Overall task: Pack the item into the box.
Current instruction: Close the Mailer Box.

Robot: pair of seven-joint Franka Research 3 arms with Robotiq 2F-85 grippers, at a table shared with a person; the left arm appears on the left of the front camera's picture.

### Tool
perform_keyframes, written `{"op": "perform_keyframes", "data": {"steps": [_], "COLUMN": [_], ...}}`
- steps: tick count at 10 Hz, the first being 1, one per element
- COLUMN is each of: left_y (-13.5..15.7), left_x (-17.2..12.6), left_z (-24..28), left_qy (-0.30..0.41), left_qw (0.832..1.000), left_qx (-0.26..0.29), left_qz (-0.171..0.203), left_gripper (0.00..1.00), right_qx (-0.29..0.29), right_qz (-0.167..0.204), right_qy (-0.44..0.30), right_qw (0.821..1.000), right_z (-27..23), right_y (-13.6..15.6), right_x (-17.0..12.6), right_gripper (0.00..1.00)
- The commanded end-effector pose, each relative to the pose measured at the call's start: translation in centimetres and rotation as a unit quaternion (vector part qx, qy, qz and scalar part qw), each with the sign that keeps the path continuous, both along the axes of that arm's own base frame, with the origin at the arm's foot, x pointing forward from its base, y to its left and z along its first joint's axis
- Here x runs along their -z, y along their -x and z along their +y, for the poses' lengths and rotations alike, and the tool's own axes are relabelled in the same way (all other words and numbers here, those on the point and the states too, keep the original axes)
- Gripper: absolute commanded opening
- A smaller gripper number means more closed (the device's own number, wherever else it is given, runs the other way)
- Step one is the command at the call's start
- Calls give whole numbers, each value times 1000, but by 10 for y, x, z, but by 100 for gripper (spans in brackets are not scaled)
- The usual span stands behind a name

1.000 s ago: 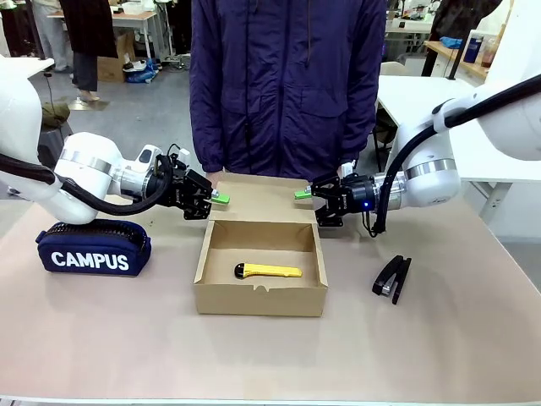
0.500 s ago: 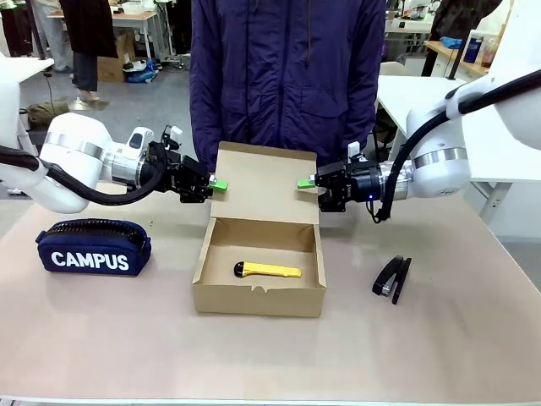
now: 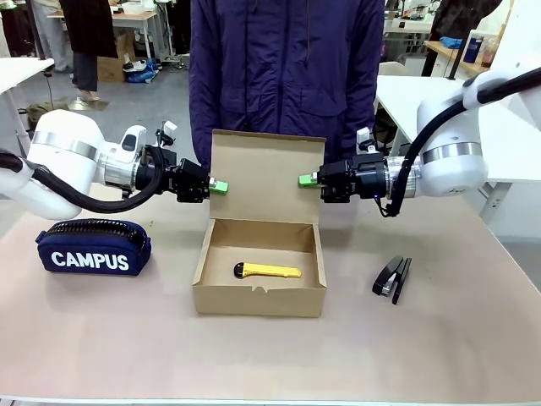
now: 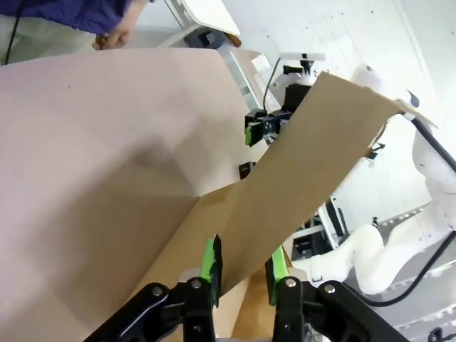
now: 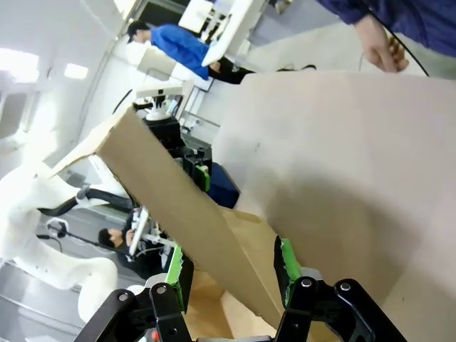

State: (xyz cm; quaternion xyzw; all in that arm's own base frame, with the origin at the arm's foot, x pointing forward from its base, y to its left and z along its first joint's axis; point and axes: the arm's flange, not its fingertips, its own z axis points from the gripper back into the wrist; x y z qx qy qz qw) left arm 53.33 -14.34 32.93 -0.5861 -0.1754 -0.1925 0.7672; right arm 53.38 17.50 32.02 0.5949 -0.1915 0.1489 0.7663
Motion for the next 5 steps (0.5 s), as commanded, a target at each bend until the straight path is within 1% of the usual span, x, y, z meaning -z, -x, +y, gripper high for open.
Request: {"op": "perform_keyframes", "data": {"steps": [1, 3, 4, 5], "left_y": [17, 29, 32, 11], "left_x": [-4, -11, -16, -13], "left_z": [-3, 4, 6, 5], "left_qy": [8, 42, 51, 22], "left_qw": [996, 987, 987, 994], "left_qx": [-46, -64, -67, -52], "left_qz": [-69, -141, -134, -91], "left_gripper": [35, 35, 35, 35], "right_qx": [-11, -27, -9, -26], "right_qz": [-58, -92, -79, -64], "right_qy": [-18, -26, -21, -7], "right_qw": [998, 995, 997, 998], "right_z": [2, 0, -1, 1], "right_y": [11, 13, 8, 7], "right_x": [8, 9, 12, 4], "right_gripper": [62, 62, 62, 62]}}
